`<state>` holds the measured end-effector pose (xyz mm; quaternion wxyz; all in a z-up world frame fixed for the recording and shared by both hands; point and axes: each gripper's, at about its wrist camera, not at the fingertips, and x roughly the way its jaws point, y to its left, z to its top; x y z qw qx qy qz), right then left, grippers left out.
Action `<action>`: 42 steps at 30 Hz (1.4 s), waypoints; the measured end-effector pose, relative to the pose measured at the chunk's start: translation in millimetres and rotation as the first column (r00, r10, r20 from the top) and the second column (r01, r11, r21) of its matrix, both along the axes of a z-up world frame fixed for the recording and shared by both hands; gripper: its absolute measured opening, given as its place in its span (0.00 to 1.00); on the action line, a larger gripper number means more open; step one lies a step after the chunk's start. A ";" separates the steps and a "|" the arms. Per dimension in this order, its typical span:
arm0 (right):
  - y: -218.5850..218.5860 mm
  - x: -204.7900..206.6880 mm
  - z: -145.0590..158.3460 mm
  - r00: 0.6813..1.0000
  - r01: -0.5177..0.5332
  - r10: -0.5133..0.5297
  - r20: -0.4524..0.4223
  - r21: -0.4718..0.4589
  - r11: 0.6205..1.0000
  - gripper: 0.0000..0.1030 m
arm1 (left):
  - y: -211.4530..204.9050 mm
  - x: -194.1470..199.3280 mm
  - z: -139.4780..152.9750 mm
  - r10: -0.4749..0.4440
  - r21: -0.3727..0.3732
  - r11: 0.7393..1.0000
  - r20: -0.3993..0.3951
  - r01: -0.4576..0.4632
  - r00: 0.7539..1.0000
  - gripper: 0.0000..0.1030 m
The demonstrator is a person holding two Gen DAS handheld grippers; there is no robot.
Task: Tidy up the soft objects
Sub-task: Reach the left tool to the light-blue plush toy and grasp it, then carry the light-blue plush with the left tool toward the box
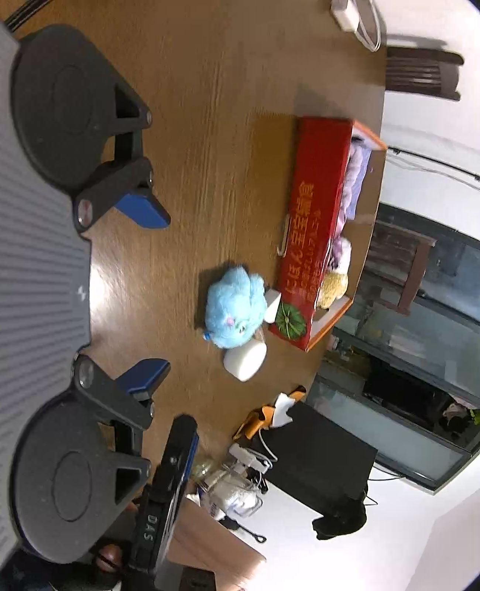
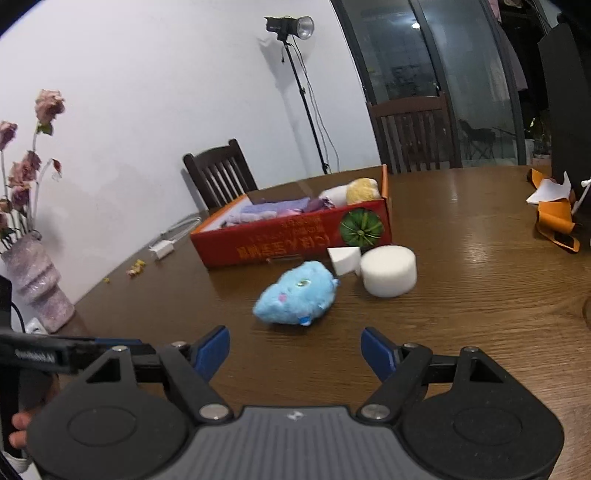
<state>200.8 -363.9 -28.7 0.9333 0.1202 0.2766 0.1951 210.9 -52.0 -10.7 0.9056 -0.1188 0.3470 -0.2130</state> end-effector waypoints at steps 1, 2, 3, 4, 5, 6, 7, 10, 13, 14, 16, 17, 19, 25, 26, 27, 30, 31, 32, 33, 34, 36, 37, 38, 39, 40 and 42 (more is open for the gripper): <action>-1.0 0.8 -2.1 1.000 -0.001 0.001 -0.001 0.010 1.000 0.76 | -3.5 2.5 -1.8 -0.002 -0.002 1.000 0.000 0.002 1.000 0.77; -0.8 6.3 -3.3 1.000 -0.002 0.002 -0.002 0.026 1.000 0.75 | -7.0 7.9 -3.8 -0.006 -0.004 1.000 0.002 0.006 1.000 0.77; -1.6 12.8 -4.7 1.000 -0.002 0.002 -0.004 0.042 0.999 0.75 | -10.0 14.6 -6.2 -0.008 -0.008 1.000 0.003 0.008 1.000 0.76; -1.8 19.3 -6.4 1.000 -0.001 0.001 -0.007 0.049 0.999 0.75 | -13.2 20.5 -8.0 -0.004 -0.016 1.000 -0.001 0.004 1.000 0.74; -1.6 28.2 -8.0 1.000 0.004 -0.003 -0.008 0.057 0.998 0.75 | -15.7 29.5 -10.2 0.001 -0.028 1.000 -0.005 -0.001 1.000 0.71; -1.5 36.7 -9.9 1.000 0.006 -0.005 -0.012 0.064 0.998 0.75 | -18.0 37.1 -12.3 0.001 -0.038 0.999 -0.004 -0.001 1.000 0.70; -0.8 45.8 -11.4 1.000 0.008 -0.007 -0.020 0.072 0.997 0.74 | -21.4 48.2 -14.6 0.000 -0.045 0.999 -0.003 0.000 1.000 0.67; -0.5 78.7 -19.7 0.998 0.007 0.001 -0.055 0.142 0.990 0.67 | -29.5 76.5 -22.0 0.001 -0.054 0.999 -0.001 -0.001 1.000 0.63; 3.1 105.3 -28.8 0.997 0.014 0.000 -0.082 0.172 0.985 0.61 | -35.8 100.1 -30.2 -0.029 -0.074 0.997 -0.025 0.027 0.999 0.63; 4.5 113.9 -31.5 0.996 0.015 0.000 -0.085 0.179 0.984 0.59 | -37.5 105.2 -33.0 -0.040 -0.077 0.996 -0.026 0.038 0.999 0.63; 5.7 127.7 -38.0 0.995 0.011 0.010 -0.101 0.213 0.977 0.55 | -39.4 112.1 -39.3 -0.058 -0.086 0.995 -0.028 0.055 0.998 0.63; 6.6 133.2 -41.1 0.994 0.008 0.018 -0.112 0.223 0.975 0.49 | -39.5 115.6 -43.3 -0.058 -0.090 0.994 -0.036 0.054 0.998 0.62; 11.2 141.9 -47.8 0.990 -0.011 0.043 -0.135 0.227 0.974 0.37 | -37.6 117.6 -48.7 -0.055 -0.118 0.992 -0.016 0.053 0.998 0.61; 11.1 146.5 -56.5 0.987 -0.013 0.056 -0.149 0.276 0.961 0.33 | -34.3 120.7 -52.8 -0.062 -0.163 0.985 -0.017 0.058 0.998 0.54; 11.1 147.0 -57.2 0.987 -0.013 0.057 -0.152 0.279 0.960 0.33 | -33.0 121.6 -52.4 -0.060 -0.169 0.984 -0.020 0.056 0.998 0.52; 12.0 147.0 -57.1 0.987 -0.013 0.056 -0.151 0.276 0.961 0.33 | -31.9 122.2 -52.7 -0.055 -0.175 0.983 -0.022 0.050 0.998 0.49; 13.5 146.2 -56.4 0.988 -0.020 0.058 -0.142 0.259 0.966 0.32 | -30.0 123.3 -52.7 -0.051 -0.184 0.982 -0.025 0.046 0.998 0.46; 13.5 146.0 -56.1 0.988 -0.022 0.061 -0.141 0.258 0.966 0.31 | -30.5 123.1 -52.6 -0.049 -0.181 0.982 -0.022 0.045 0.999 0.45; 13.8 146.3 -56.3 0.988 -0.025 0.063 -0.140 0.259 0.966 0.31 | -31.6 122.4 -52.2 -0.048 -0.174 0.984 -0.016 0.044 0.999 0.45; 13.0 146.6 -56.4 0.988 -0.025 0.064 -0.142 0.261 0.965 0.30 | -33.5 121.3 -51.6 -0.047 -0.161 0.986 -0.008 0.045 0.999 0.45; 12.5 146.8 -56.5 0.988 -0.026 0.065 -0.143 0.260 0.965 0.30 | -35.3 120.2 -50.9 -0.047 -0.148 0.988 0.001 0.046 0.999 0.44; 12.2 147.0 -56.9 0.987 -0.025 0.065 -0.144 0.263 0.964 0.30 | -36.9 119.0 -50.6 -0.045 -0.136 0.990 0.012 0.046 0.999 0.44; 11.9 146.9 -56.9 0.988 -0.024 0.064 -0.144 0.263 0.964 0.30 | -36.5 119.2 -51.0 -0.043 -0.140 0.989 0.010 0.044 0.999 0.45; 12.2 146.2 -56.8 0.988 -0.022 0.061 -0.142 0.261 0.965 0.30 | -34.9 119.7 -51.8 -0.038 -0.148 0.988 0.006 0.039 0.999 0.48; 12.8 144.5 -56.1 0.989 -0.015 0.052 -0.136 0.255 0.967 0.30 | -32.7 119.0 -52.2 -0.022 -0.162 0.987 0.000 0.022 1.000 0.48; 12.6 141.7 -55.6 0.990 -0.001 0.037 -0.137 0.254 0.967 0.30 | -31.4 116.8 -51.6 -0.007 -0.162 0.987 -0.005 0.006 1.000 0.48; 12.8 128.9 -53.6 0.990 0.036 -0.001 -0.139 0.245 0.969 0.30 | -30.5 104.2 -50.0 -0.001 -0.158 0.987 0.014 0.003 1.000 0.48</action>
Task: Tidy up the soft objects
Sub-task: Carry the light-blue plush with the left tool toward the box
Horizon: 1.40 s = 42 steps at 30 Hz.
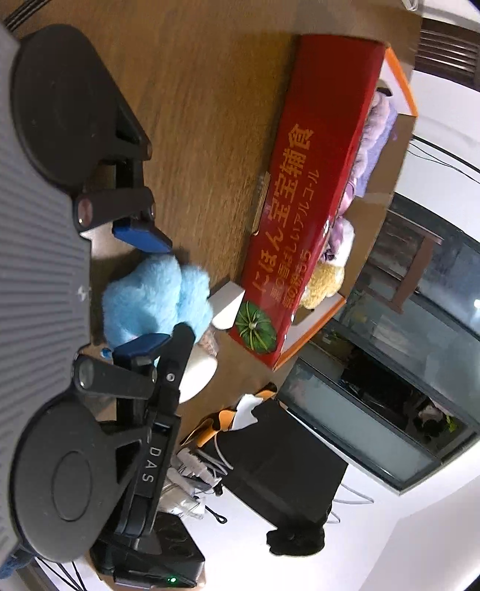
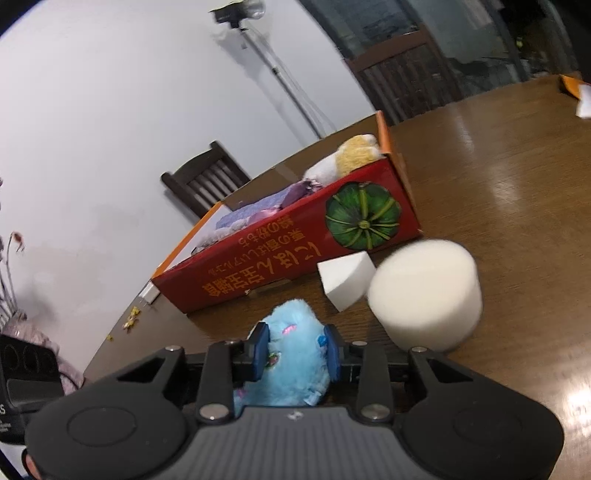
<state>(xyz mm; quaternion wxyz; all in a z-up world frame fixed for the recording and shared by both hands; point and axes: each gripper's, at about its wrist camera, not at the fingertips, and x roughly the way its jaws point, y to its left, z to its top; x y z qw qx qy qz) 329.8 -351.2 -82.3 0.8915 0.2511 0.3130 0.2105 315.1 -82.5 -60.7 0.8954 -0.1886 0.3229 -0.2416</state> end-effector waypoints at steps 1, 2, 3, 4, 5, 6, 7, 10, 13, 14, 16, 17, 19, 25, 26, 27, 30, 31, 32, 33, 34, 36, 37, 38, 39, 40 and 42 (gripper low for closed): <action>0.7 -8.9 0.4 1.000 0.014 -0.014 0.009 -0.014 1.000 0.30 | -0.6 -8.9 0.0 -0.002 -0.004 1.000 0.007 0.002 1.000 0.48; 0.8 -20.4 0.3 1.000 0.027 -0.026 0.011 -0.016 1.000 0.30 | -1.7 -14.8 -0.2 -0.013 -0.008 1.000 0.004 0.013 1.000 0.48; 0.1 -28.2 0.0 1.000 0.031 -0.031 0.004 -0.006 0.999 0.30 | -3.1 -18.8 -0.5 -0.024 -0.009 1.000 -0.008 0.024 1.000 0.46; -0.8 -36.2 -0.6 0.999 0.034 -0.034 -0.005 0.006 0.999 0.30 | -6.1 -22.1 -1.5 -0.033 -0.004 0.999 -0.028 0.033 0.999 0.45; -1.2 -41.3 -0.9 0.999 0.037 -0.037 -0.010 0.011 0.999 0.30 | -8.6 -25.5 -1.8 -0.032 -0.004 0.999 -0.043 0.032 0.999 0.45; -2.7 -47.8 -0.4 0.999 0.053 -0.052 -0.012 0.013 0.999 0.30 | -9.7 -28.6 -1.4 -0.023 -0.008 1.000 -0.059 0.023 0.998 0.45; -4.0 -51.5 -0.1 0.998 0.063 -0.062 -0.015 0.016 0.998 0.30 | -10.4 -31.3 -0.4 -0.023 -0.017 1.000 -0.081 0.021 0.996 0.45; -9.9 -65.7 -0.9 0.996 0.091 -0.090 -0.028 0.035 0.995 0.30 | -12.6 -44.4 1.6 -0.040 -0.032 0.999 -0.099 0.037 0.994 0.43; -14.6 -77.5 -5.6 0.995 0.096 -0.093 -0.039 0.076 0.993 0.30 | -18.5 -55.3 0.8 -0.041 -0.023 0.999 -0.088 0.039 0.995 0.38; -14.8 -80.3 -5.6 0.995 0.097 -0.094 -0.037 0.073 0.993 0.30 | -20.5 -58.8 2.0 -0.038 -0.018 0.999 -0.085 0.036 0.996 0.38; -16.5 -86.8 -4.8 0.995 0.099 -0.097 -0.030 0.081 0.992 0.30 | -23.2 -64.9 5.2 -0.033 -0.008 0.999 -0.070 0.032 0.997 0.38; -17.4 -89.6 -4.3 0.995 0.097 -0.095 -0.024 0.090 0.991 0.29 | -24.5 -67.2 7.0 -0.031 -0.006 0.999 -0.061 0.031 0.998 0.38; -20.3 -92.3 -2.9 0.996 0.093 -0.091 -0.016 0.111 0.989 0.29 | -24.4 -68.9 11.3 -0.041 -0.017 0.999 -0.054 0.040 0.998 0.38; -21.4 -76.5 39.0 0.993 0.068 -0.073 0.096 0.056 0.996 0.29 | -26.2 -43.1 48.9 -0.060 -0.055 0.997 0.040 0.063 0.997 0.38; -21.2 -66.5 50.6 0.990 0.061 -0.065 0.126 0.038 0.997 0.29 | -26.4 -34.5 56.9 -0.061 -0.065 0.996 0.053 0.064 0.997 0.38; -22.1 -56.6 59.2 0.988 0.057 -0.061 0.142 0.033 0.998 0.29 | -26.2 -24.5 63.8 -0.058 -0.074 0.995 0.065 0.063 0.996 0.38; -26.5 -12.8 82.4 0.985 0.038 -0.043 0.169 0.036 0.999 0.29 | -28.4 11.4 83.6 -0.046 -0.071 0.996 0.104 0.053 0.993 0.38; -26.0 4.9 88.8 0.984 0.032 -0.037 0.172 0.030 0.999 0.29 | -29.7 26.1 88.3 -0.040 -0.067 0.997 0.108 0.047 0.993 0.37; -24.8 20.4 93.6 0.984 0.028 -0.032 0.173 0.022 0.999 0.29 | -30.5 42.8 91.7 -0.033 -0.064 0.997 0.104 0.040 0.994 0.37; -23.2 37.9 96.8 0.986 0.024 -0.026 0.167 0.017 1.000 0.29 | -29.8 58.1 93.6 -0.024 -0.065 0.997 0.092 0.030 0.995 0.37; -21.5 57.4 98.5 0.988 0.015 -0.016 0.155 0.012 1.000 0.29 | -29.1 71.6 93.9 -0.016 -0.068 0.997 0.077 0.021 0.997 0.37; -19.3 91.1 98.2 0.992 0.001 -0.002 0.126 0.007 1.000 0.29 | -29.3 96.9 92.0 -0.007 -0.065 0.998 0.053 0.010 0.999 0.37; -18.4 102.1 98.7 0.993 -0.005 0.006 0.116 -0.004 1.000 0.29 | -29.6 108.9 89.2 -0.002 -0.061 0.998 0.040 0.004 0.999 0.37; -15.7 115.2 97.9 0.994 -0.015 0.018 0.107 -0.027 1.000 0.29 | -29.9 120.3 85.1 0.003 -0.059 0.998 0.022 -0.001 1.000 0.37; -13.4 126.1 96.3 0.995 -0.018 0.023 0.097 -0.044 0.999 0.29 | -27.5 127.6 80.9 0.007 -0.056 0.998 0.013 -0.006 1.000 0.37; -11.8 133.7 94.3 0.996 -0.021 0.026 0.087 -0.057 0.998 0.29 | -28.1 135.2 76.7 0.014 -0.044 0.999 0.005 -0.014 1.000 0.37; -5.4 151.2 85.7 0.998 -0.029 0.034 0.061 -0.087 0.996 0.30 | -31.8 146.2 69.6 0.015 0.001 1.000 -0.001 -0.015 1.000 0.38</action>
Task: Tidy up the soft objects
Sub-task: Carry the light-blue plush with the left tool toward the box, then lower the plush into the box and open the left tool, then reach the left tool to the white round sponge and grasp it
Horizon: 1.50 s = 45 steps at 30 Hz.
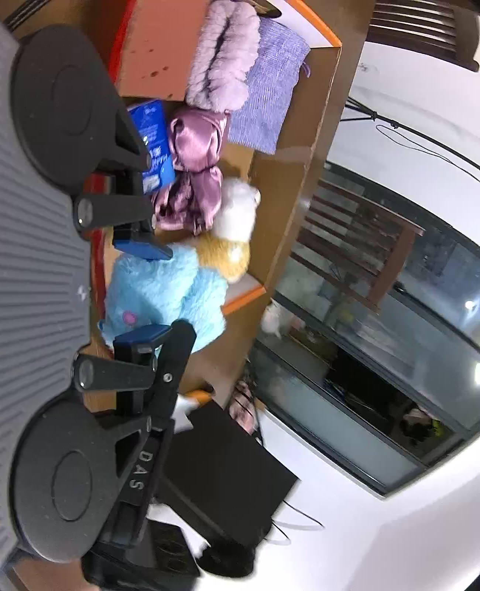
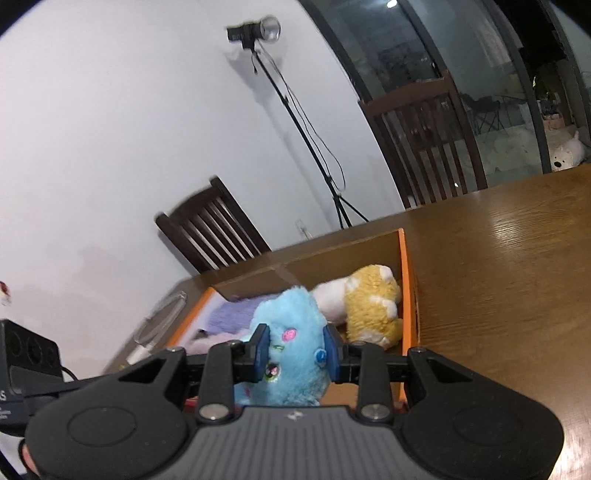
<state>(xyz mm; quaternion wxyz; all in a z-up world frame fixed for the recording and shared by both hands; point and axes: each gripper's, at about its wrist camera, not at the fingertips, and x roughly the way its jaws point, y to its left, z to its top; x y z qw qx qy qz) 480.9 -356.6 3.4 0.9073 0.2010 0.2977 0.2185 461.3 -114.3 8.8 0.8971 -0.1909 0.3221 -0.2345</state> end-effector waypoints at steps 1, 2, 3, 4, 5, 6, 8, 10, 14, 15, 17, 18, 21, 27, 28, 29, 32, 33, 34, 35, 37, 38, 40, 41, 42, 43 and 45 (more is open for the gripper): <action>-2.3 4.3 -4.4 1.000 -0.003 0.003 -0.010 -0.011 1.000 0.30 | -3.1 4.0 -4.0 -0.003 0.026 1.000 -0.004 0.003 1.000 0.38; -0.3 9.6 -9.5 1.000 -0.004 0.004 -0.025 -0.025 1.000 0.30 | -5.5 5.3 -7.7 -0.006 0.042 0.999 -0.007 0.006 1.000 0.38; 2.0 14.8 -15.0 0.999 -0.003 0.001 -0.041 -0.039 0.999 0.30 | -6.3 8.4 -10.9 -0.010 0.052 0.999 -0.010 0.010 1.000 0.38; 4.5 18.7 -20.3 0.998 0.000 -0.003 -0.064 -0.057 0.998 0.32 | -8.1 10.5 -13.8 -0.016 0.068 0.998 -0.016 0.017 1.000 0.39; 9.4 18.3 -24.7 0.997 0.005 -0.012 -0.078 -0.084 0.996 0.27 | -8.9 11.5 -16.0 -0.023 0.082 0.996 -0.014 0.024 1.000 0.40; 15.8 16.7 -24.3 0.998 0.014 -0.022 -0.053 -0.154 0.988 0.27 | -9.3 10.0 -16.8 -0.031 0.095 0.995 0.001 0.031 1.000 0.42; 22.1 15.9 -23.2 0.999 0.011 -0.020 -0.041 -0.219 0.976 0.29 | -7.9 6.0 -18.0 -0.026 0.122 0.992 0.029 0.022 0.999 0.46; 28.7 11.3 -19.0 1.000 0.020 -0.024 -0.012 -0.279 0.960 0.40 | -5.1 3.4 -17.8 -0.023 0.149 0.989 0.039 0.017 0.999 0.46; 28.6 1.0 -4.5 0.998 0.050 -0.037 0.044 -0.339 0.939 0.47 | 4.7 -4.7 -8.3 -0.008 0.206 0.979 0.055 -0.004 0.998 0.47; 26.3 -0.2 0.0 0.998 0.054 -0.039 0.052 -0.335 0.941 0.48 | 8.0 -8.4 -3.5 -0.001 0.223 0.975 0.063 -0.013 0.998 0.47; 20.0 -7.5 12.5 0.997 0.062 -0.041 0.071 -0.322 0.945 0.51 | 14.8 -17.1 8.5 0.006 0.243 0.970 0.082 -0.026 0.997 0.48; 17.1 -11.8 21.0 0.996 0.067 -0.042 0.083 -0.317 0.946 0.52 | 18.3 -22.0 14.5 0.011 0.249 0.968 0.093 -0.034 0.996 0.50; 9.8 -29.9 43.6 0.991 0.085 -0.047 0.125 -0.315 0.945 0.55 | 31.0 -42.3 37.0 0.036 0.253 0.965 0.140 -0.070 0.990 0.54; 5.0 -78.4 83.6 0.980 0.101 -0.036 0.198 -0.328 0.939 0.63 | 49.1 -94.6 76.8 0.052 0.249 0.962 0.219 -0.108 0.974 0.63; 4.9 -86.8 87.9 0.978 0.101 -0.032 0.208 -0.328 0.939 0.64 | 50.0 -104.4 81.3 0.050 0.255 0.960 0.235 -0.111 0.971 0.64; 4.5 -93.7 91.2 0.976 0.100 -0.030 0.214 -0.325 0.940 0.66 | 50.3 -113.7 84.9 0.048 0.266 0.957 0.250 -0.116 0.967 0.65; 3.5 -119.8 98.1 0.973 0.096 -0.024 0.229 -0.307 0.947 0.68 | 51.8 -145.0 94.0 0.044 0.294 0.946 0.291 -0.133 0.956 0.66; 3.5 -128.1 99.5 0.972 0.095 -0.023 0.235 -0.301 0.949 0.68 | 53.3 -155.8 96.0 0.044 0.294 0.946 0.298 -0.135 0.954 0.67; 3.1 -139.8 101.0 0.970 0.091 -0.017 0.244 -0.296 0.951 0.70 | 55.3 -166.4 97.4 0.041 0.290 0.948 0.305 -0.133 0.952 0.67; 3.2 -149.2 102.2 0.967 0.088 -0.012 0.253 -0.293 0.952 0.71 | 57.4 -179.4 98.2 0.037 0.282 0.951 0.314 -0.130 0.949 0.68; 4.1 -174.2 103.5 0.961 0.087 -0.005 0.275 -0.287 0.954 0.75 | 59.8 -204.0 97.7 0.035 0.271 0.954 0.332 -0.131 0.943 0.72; 4.4 -187.1 103.5 0.957 0.088 -0.001 0.289 -0.288 0.954 0.77 | 61.0 -218.4 96.5 0.037 0.267 0.954 0.344 -0.136 0.938 0.73; 6.1 -212.9 102.6 0.949 0.089 0.006 0.315 -0.288 0.953 0.78 | 62.7 -244.8 91.7 0.045 0.260 0.955 0.359 -0.146 0.932 0.75; 6.6 -228.8 100.5 0.945 0.093 0.007 0.326 -0.289 0.953 0.79 | 64.0 -256.3 89.2 0.049 0.253 0.956 0.362 -0.149 0.931 0.75; 7.2 -241.9 98.4 0.943 0.097 0.005 0.334 -0.288 0.953 0.79 | 66.1 -269.3 84.8 0.055 0.242 0.958 0.365 -0.152 0.929 0.78; 7.4 -257.6 94.8 0.939 0.100 0.004 0.343 -0.286 0.953 0.81 | 68.3 -283.5 79.3 0.068 0.228 0.960 0.366 -0.161 0.928 0.78; 8.6 -285.1 85.1 0.936 0.105 0.003 0.353 -0.288 0.952 0.85 | 71.0 -308.5 66.3 0.091 0.228 0.956 0.370 -0.186 0.924 0.81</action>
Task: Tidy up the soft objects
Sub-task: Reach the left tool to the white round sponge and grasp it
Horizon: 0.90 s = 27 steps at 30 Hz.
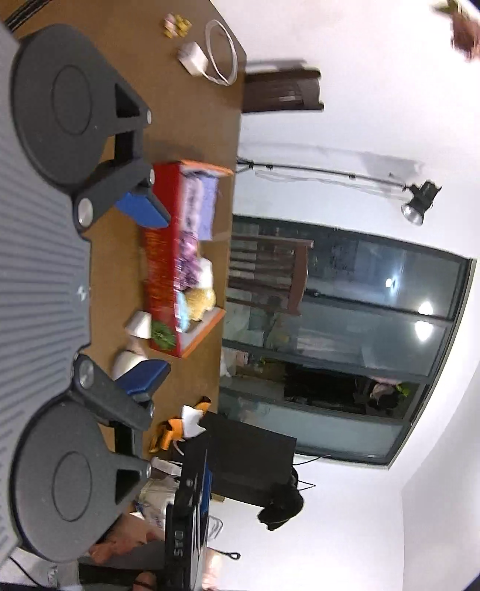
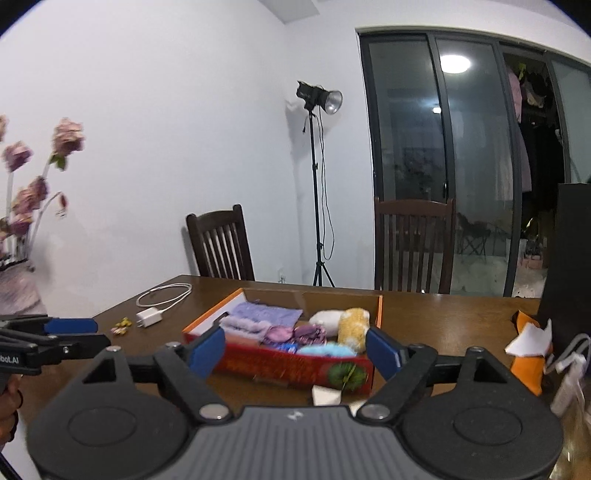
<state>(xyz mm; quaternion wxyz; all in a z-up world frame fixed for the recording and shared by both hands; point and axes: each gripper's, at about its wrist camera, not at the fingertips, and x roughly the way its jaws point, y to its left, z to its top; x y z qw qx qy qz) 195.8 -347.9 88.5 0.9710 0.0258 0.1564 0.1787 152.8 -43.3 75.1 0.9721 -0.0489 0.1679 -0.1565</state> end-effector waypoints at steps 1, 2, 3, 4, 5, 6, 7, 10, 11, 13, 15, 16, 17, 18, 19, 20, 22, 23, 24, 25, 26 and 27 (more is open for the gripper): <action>1.1 -13.9 -6.4 1.000 0.000 0.000 0.005 -0.006 1.000 0.87 | 0.8 -11.0 -7.4 0.011 0.000 1.000 -0.002 -0.011 1.000 0.82; 1.8 -25.8 -13.1 1.000 0.004 -0.004 0.002 -0.012 1.000 0.87 | 1.3 -20.0 -14.6 0.013 0.008 1.000 -0.014 -0.013 1.000 0.82; 4.3 -35.4 -18.6 1.000 0.009 -0.009 -0.008 -0.019 1.000 0.87 | 2.1 -26.6 -19.0 0.009 0.023 1.000 -0.029 -0.008 1.000 0.82; 6.2 -44.4 -24.7 1.000 0.010 -0.010 -0.020 -0.023 1.000 0.87 | 2.3 -31.4 -22.0 0.006 0.038 0.999 -0.037 -0.005 0.999 0.82; 6.2 -52.3 -32.0 0.999 0.008 -0.008 -0.036 -0.016 1.000 0.87 | 3.7 -36.2 -23.9 0.012 0.047 0.999 -0.036 -0.010 0.999 0.82; 5.8 -57.8 -37.2 0.999 0.007 -0.007 -0.052 -0.004 1.000 0.87 | 4.6 -40.6 -25.2 0.021 0.048 0.999 -0.032 -0.019 0.999 0.82; 4.9 -61.3 -41.8 0.998 0.004 -0.003 -0.068 0.008 1.000 0.87 | 6.6 -43.6 -25.7 0.022 0.043 0.999 -0.031 -0.021 0.999 0.82; 2.1 -65.9 -53.7 0.995 0.014 -0.013 -0.094 0.012 1.000 0.88 | 6.6 -42.8 -26.6 0.022 0.028 0.999 -0.032 -0.021 0.999 0.82; 1.1 -65.7 -56.7 0.995 0.027 -0.027 -0.099 0.000 1.000 0.88 | 6.0 -41.5 -27.8 0.024 0.031 0.999 -0.033 -0.023 0.999 0.82; -1.8 -64.8 -61.7 0.993 0.050 -0.051 -0.102 -0.010 0.999 0.88 | 2.4 -35.5 -33.1 0.026 0.032 0.999 -0.052 -0.024 0.998 0.82; -7.5 -59.9 -66.5 0.993 0.057 -0.056 -0.107 0.005 0.998 0.88 | -3.1 -28.0 -39.5 0.015 0.028 1.000 -0.081 -0.013 0.997 0.83; -10.3 -55.1 -69.4 0.992 0.059 -0.057 -0.109 0.015 0.998 0.88 | -5.7 -22.9 -42.0 0.011 0.027 1.000 -0.092 -0.009 0.996 0.83; -12.8 -49.0 -72.7 0.992 0.063 -0.060 -0.111 0.024 0.998 0.87 | -9.6 -15.8 -45.1 0.006 0.030 1.000 -0.103 -0.003 0.995 0.83; -15.6 -42.2 -76.6 0.991 0.068 -0.064 -0.116 0.031 0.997 0.87 | -14.2 -7.7 -48.3 0.002 0.035 0.999 -0.116 0.002 0.993 0.82; -18.4 -33.2 -81.8 0.989 0.077 -0.072 -0.130 0.035 0.996 0.87 | -18.6 0.6 -51.8 0.000 0.040 0.999 -0.131 0.005 0.991 0.82; -20.8 -23.6 -87.3 0.986 0.088 -0.082 -0.145 0.035 0.995 0.86 | -23.6 10.2 -55.8 -0.004 0.044 0.999 -0.149 0.011 0.989 0.82; -25.1 -2.2 -98.2 0.980 0.098 -0.090 -0.175 0.037 0.995 0.86 | -35.9 31.8 -64.8 -0.021 0.051 0.998 -0.188 0.031 0.982 0.82; -25.9 8.7 -102.4 0.978 0.102 -0.093 -0.186 0.038 0.994 0.85 | -41.8 41.9 -69.0 -0.032 0.049 0.998 -0.201 0.043 0.979 0.82; -28.3 21.8 -106.1 0.975 0.108 -0.097 -0.198 0.043 0.993 0.82 | -48.6 50.9 -73.1 -0.043 0.047 0.997 -0.214 0.054 0.976 0.82; -31.1 34.0 -108.7 0.974 0.109 -0.096 -0.205 0.052 0.993 0.75 | -55.2 62.0 -77.1 -0.052 0.043 0.997 -0.225 0.063 0.973 0.81; -35.6 49.0 -111.4 0.972 0.106 -0.088 -0.217 0.073 0.992 0.67 | -62.3 73.1 -80.7 -0.058 0.037 0.997 -0.231 0.069 0.971 0.79; -39.9 61.5 -113.9 0.970 0.108 -0.083 -0.230 0.097 0.989 0.57 | -69.8 85.9 -83.4 -0.059 0.032 0.997 -0.237 0.069 0.970 0.74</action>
